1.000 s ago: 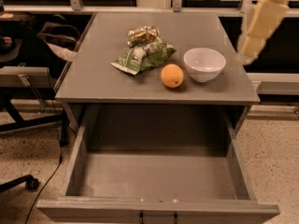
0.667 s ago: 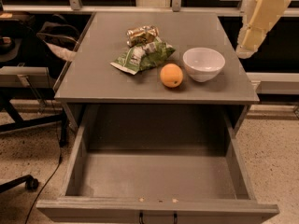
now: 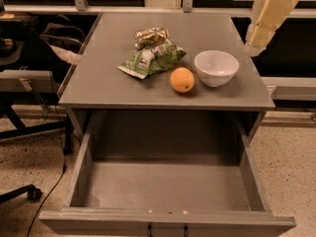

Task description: Place green jalapeno chip bag into top drawer

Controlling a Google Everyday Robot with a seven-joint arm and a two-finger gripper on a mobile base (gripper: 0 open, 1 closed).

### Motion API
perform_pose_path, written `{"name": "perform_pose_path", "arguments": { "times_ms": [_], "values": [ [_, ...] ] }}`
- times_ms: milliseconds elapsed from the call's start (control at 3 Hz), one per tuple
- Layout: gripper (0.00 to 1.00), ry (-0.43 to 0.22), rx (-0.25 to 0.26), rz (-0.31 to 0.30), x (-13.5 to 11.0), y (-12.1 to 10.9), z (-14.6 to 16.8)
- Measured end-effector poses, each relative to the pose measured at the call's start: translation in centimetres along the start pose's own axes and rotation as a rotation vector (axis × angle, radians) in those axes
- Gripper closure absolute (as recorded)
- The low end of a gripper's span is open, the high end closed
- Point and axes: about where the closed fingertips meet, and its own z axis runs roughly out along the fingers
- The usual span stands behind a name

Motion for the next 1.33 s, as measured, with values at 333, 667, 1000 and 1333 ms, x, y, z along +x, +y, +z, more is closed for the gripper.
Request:
{"name": "perform_pose_path", "arguments": {
  "times_ms": [333, 667, 1000, 1333],
  "values": [
    [0.00, -0.028, 0.017, -0.036, -1.6, -2.7, 1.2],
    [0.00, -0.050, 0.018, -0.107, -4.4, -5.3, 2.7],
    [0.00, -0.064, -0.001, -0.170, -7.4, -7.5, 4.7],
    [0.00, -0.056, -0.034, -0.202, -9.3, -8.7, 7.5]
  ]
}}
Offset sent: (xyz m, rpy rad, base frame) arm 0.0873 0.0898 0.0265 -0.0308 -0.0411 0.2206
